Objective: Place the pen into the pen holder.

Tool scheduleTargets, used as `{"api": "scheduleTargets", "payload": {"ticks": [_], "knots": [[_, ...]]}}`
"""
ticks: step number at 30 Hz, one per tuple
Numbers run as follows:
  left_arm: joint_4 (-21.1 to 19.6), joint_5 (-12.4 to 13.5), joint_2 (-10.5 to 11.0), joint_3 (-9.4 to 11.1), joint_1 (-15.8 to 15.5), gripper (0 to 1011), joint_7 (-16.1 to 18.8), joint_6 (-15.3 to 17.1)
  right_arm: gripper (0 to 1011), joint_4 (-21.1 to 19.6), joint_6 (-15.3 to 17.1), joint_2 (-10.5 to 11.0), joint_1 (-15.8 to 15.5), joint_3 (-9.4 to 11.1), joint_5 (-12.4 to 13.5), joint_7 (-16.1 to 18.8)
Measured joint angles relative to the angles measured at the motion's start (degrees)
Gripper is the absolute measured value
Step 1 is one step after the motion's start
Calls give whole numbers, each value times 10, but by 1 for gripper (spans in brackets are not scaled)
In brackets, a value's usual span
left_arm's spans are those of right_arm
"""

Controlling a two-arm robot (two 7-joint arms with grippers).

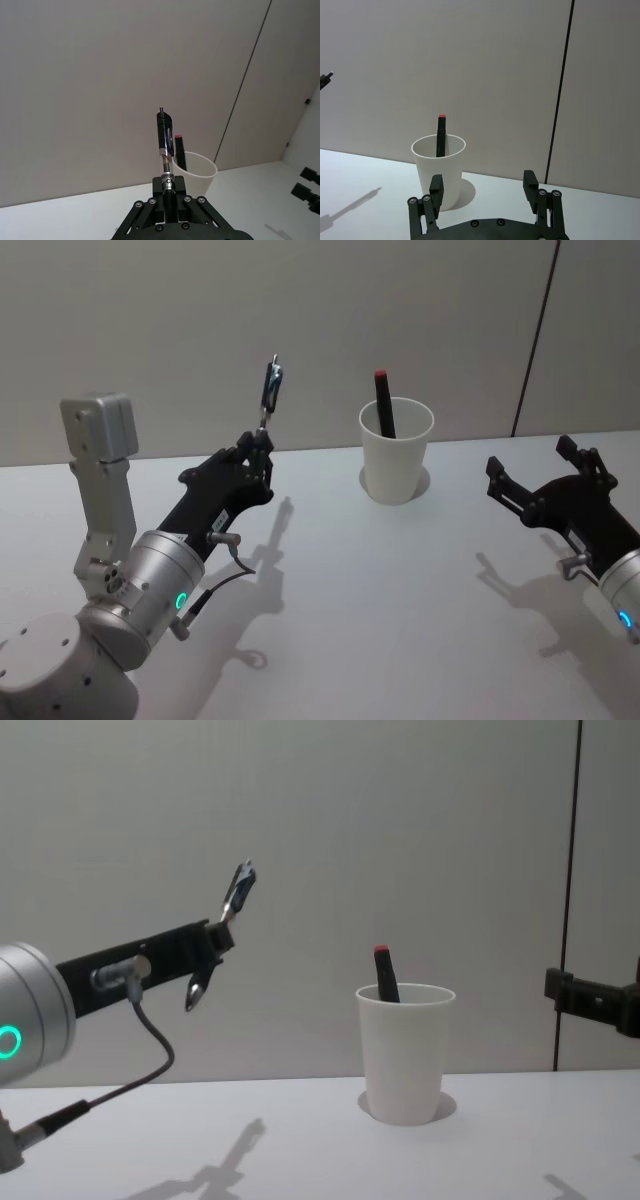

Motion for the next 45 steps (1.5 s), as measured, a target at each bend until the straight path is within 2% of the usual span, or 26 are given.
{"api": "scheduleTargets", "payload": {"ticks": [7, 8, 9, 14, 16, 23, 27, 31, 36, 45], "knots": [[5, -24, 2, -2, -3, 135, -57, -15, 1001, 0, 0, 0, 0, 0, 0, 0], [5, -24, 2, -2, -3, 135, -57, -15, 1002, 0, 0, 0, 0, 0, 0, 0], [7, -30, 2, -2, -4, 135, -77, -17, 1002, 0, 0, 0, 0, 0, 0, 0], [11, -41, 3, -2, -6, 135, -107, -17, 1001, 0, 0, 0, 0, 0, 0, 0], [13, -49, 4, -1, -9, 135, -134, -15, 1001, 0, 0, 0, 0, 0, 0, 0], [21, -65, 5, 2, -15, 136, -184, -5, 1002, 0, 0, 0, 0, 0, 0, 0], [29, -71, 4, 5, -22, 136, -224, 7, 1002, 0, 0, 0, 0, 0, 0, 0], [41, -72, 1, 10, -31, 135, -261, 21, 1001, 0, 0, 0, 0, 0, 0, 0], [54, -65, -3, 16, -41, 135, -288, 29, 1001, 0, 0, 0, 0, 0, 0, 0], [75, -33, -14, 27, -56, 135, -298, 25, 1002, 0, 0, 0, 0, 0, 0, 0]]}}
